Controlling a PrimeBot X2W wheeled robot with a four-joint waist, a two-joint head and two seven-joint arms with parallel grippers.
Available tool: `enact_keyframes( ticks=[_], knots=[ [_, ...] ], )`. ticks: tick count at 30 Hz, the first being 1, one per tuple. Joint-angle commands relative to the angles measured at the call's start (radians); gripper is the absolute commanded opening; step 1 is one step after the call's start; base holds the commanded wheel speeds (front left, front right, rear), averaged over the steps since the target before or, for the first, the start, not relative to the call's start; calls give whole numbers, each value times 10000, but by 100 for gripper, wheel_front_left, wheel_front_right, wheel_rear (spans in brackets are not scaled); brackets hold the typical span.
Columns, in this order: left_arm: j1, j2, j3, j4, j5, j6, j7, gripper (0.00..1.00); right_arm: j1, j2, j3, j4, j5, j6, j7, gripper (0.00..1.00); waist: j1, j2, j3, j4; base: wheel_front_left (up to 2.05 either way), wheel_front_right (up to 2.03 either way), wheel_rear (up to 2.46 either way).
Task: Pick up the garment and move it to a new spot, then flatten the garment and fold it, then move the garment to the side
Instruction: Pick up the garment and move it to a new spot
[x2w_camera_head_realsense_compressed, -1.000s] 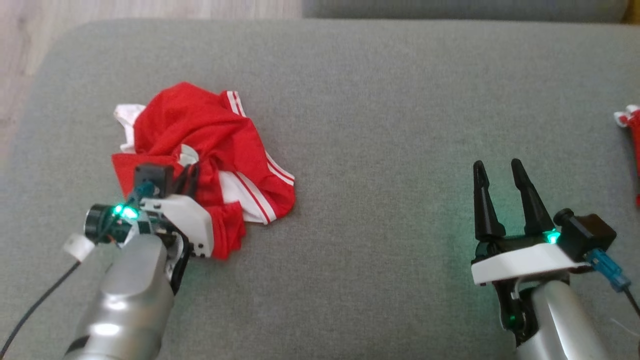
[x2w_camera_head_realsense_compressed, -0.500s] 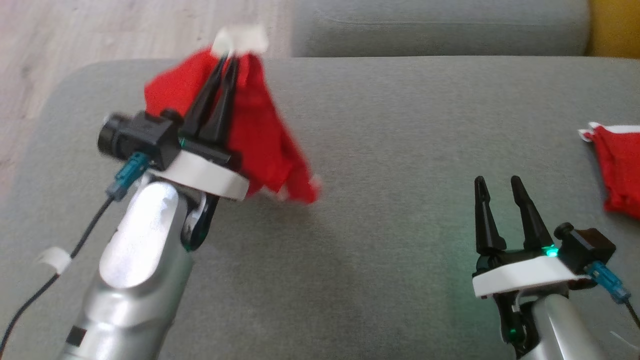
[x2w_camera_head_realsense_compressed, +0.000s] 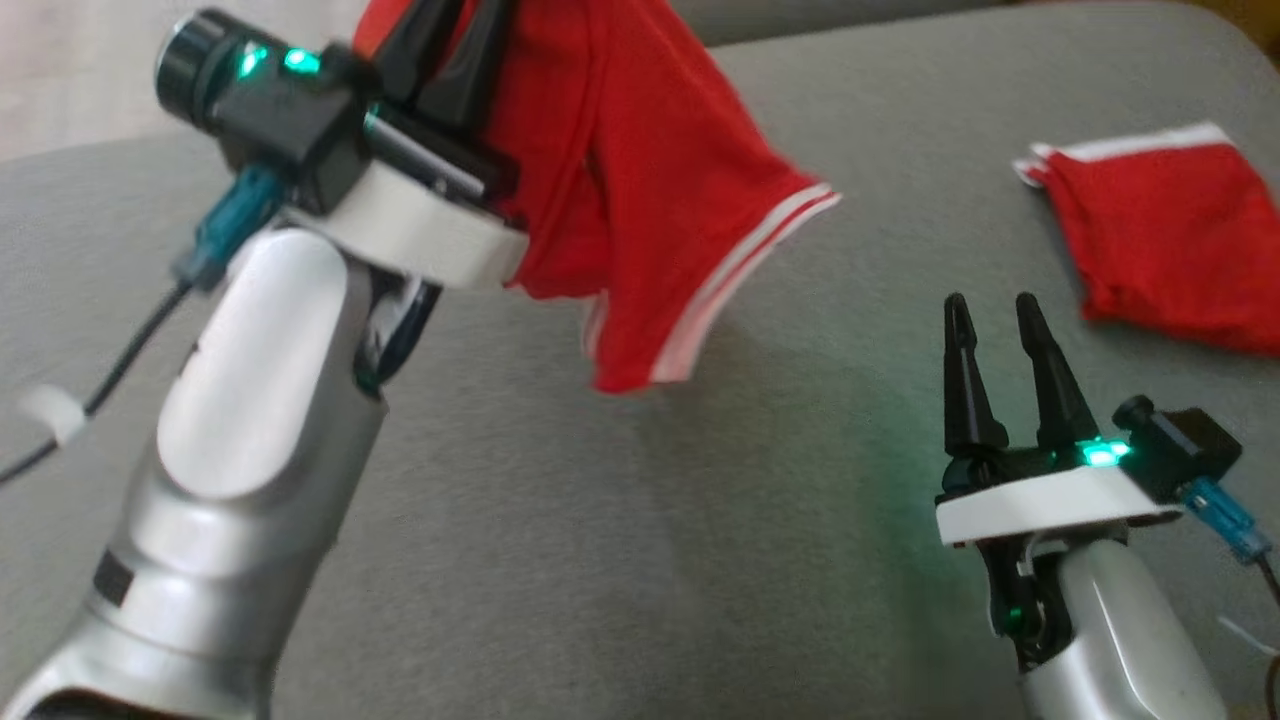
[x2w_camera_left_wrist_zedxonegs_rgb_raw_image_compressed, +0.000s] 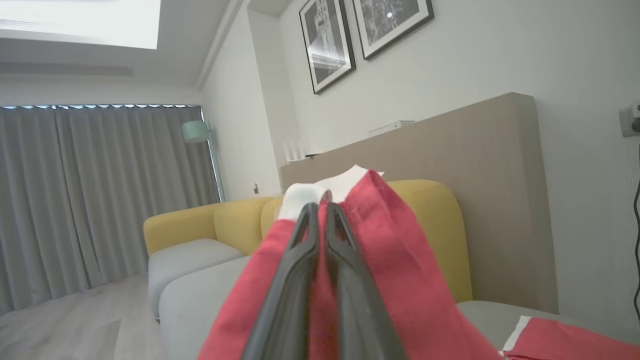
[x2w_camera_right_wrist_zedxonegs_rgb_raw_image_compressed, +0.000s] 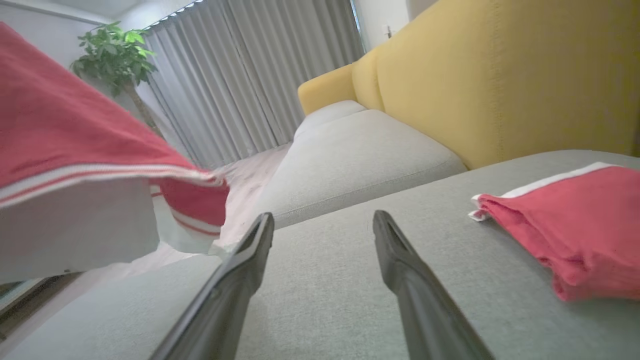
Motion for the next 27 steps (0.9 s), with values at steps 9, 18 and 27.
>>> enact_keyframes(
  ticks=[9,18,27],
  knots=[
    [-1371,361,-266,1569,286,-68,461,0,-573,-33,473,-458,507,-7,-109,100,0,0,850,-1549,0,0,0],
    [-957,-155,-789,3199,167,-19,324,100,-630,-33,365,-519,486,-7,-109,100,0,0,847,-1474,0,0,0],
    [22,354,-369,3031,90,543,-1048,100,-348,-33,-32,-565,-101,-7,-109,100,0,0,283,-78,0,0,0]
  ],
)
